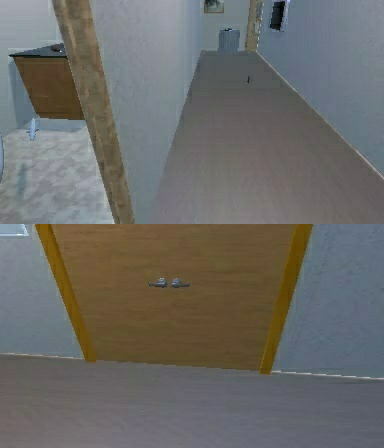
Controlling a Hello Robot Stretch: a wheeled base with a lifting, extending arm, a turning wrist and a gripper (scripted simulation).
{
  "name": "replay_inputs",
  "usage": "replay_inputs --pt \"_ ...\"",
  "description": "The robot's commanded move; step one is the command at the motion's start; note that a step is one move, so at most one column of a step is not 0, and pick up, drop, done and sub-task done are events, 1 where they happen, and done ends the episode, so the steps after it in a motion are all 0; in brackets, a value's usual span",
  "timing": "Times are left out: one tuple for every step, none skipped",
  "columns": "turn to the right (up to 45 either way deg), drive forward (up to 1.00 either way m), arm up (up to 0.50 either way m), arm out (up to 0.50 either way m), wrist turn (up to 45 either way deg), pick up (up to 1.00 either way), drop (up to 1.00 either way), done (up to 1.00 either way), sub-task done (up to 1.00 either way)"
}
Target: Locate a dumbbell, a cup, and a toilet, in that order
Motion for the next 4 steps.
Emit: replay_inputs --pt "12.0 0.00 0.00 0.00 0.0 0.00 0.00 0.00 0.00" --pt "0.0 0.35 0.00 0.00 0.0 0.00 0.00 0.00 0.00" --pt "-45.0 0.00 0.00 0.00 0.0 0.00 0.00 0.00 0.00" --pt "-39.0 0.00 0.00 0.00 0.0 0.00 0.00 0.00 0.00"
